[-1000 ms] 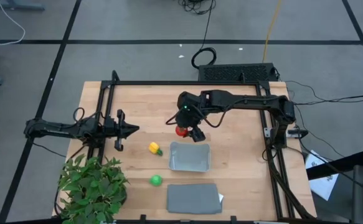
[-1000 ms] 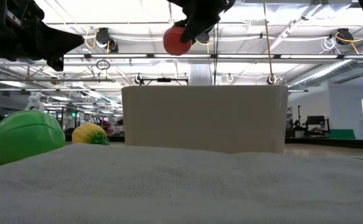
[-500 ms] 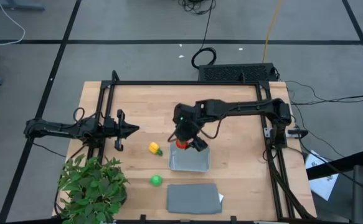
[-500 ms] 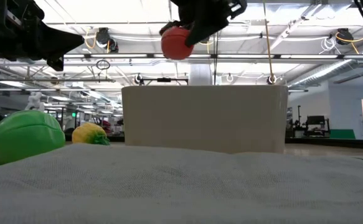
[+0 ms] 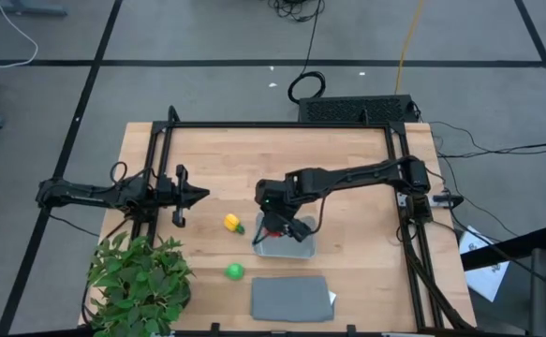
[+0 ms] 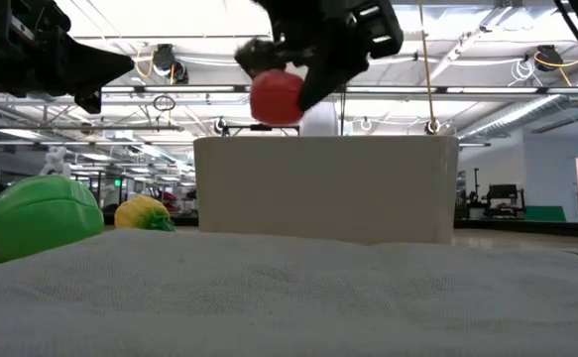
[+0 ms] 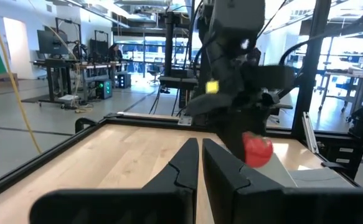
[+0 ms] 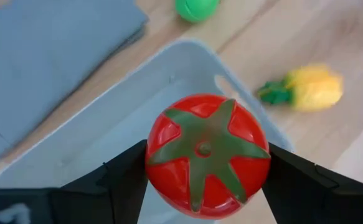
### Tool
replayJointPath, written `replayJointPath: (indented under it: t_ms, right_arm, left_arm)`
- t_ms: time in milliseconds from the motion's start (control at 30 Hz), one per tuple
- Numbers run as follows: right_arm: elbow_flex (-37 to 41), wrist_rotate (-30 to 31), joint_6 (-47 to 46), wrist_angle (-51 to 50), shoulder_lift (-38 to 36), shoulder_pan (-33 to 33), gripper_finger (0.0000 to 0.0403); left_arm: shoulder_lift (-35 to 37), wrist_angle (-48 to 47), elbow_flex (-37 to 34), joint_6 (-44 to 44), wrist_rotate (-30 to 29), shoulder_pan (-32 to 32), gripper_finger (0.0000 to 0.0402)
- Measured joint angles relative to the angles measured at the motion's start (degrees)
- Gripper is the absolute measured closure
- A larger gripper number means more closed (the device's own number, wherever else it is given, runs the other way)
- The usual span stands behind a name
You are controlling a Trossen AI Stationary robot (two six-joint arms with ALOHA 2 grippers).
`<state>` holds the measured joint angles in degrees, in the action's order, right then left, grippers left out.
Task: Pick and placing Produce into tupperware
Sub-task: Put the red tomato into the gray bin
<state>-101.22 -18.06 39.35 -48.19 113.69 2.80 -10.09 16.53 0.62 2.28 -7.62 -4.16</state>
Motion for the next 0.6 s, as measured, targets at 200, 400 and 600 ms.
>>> replayJointPath:
  t_ms: [200,400,600]
  right_arm:
    - [3.4,-0.2,-8.1,0.8,0.2,-0.1,0.0145]
    - [10.2,-0.1,-8.6,6.0,0.3,0.4,0.0146]
    - [12.6,0.0,-7.5,8.9,0.3,0.3,0.0145]
  left_arm:
    - [0.0,0.0,0.0,0.1,0.0,0.0,0.0376]
    - [0.0,0.0,0.0,0.2,0.0,0.0,0.0376]
    - [0.0,0.0,0.0,0.2,0.1,0.0,0.0376]
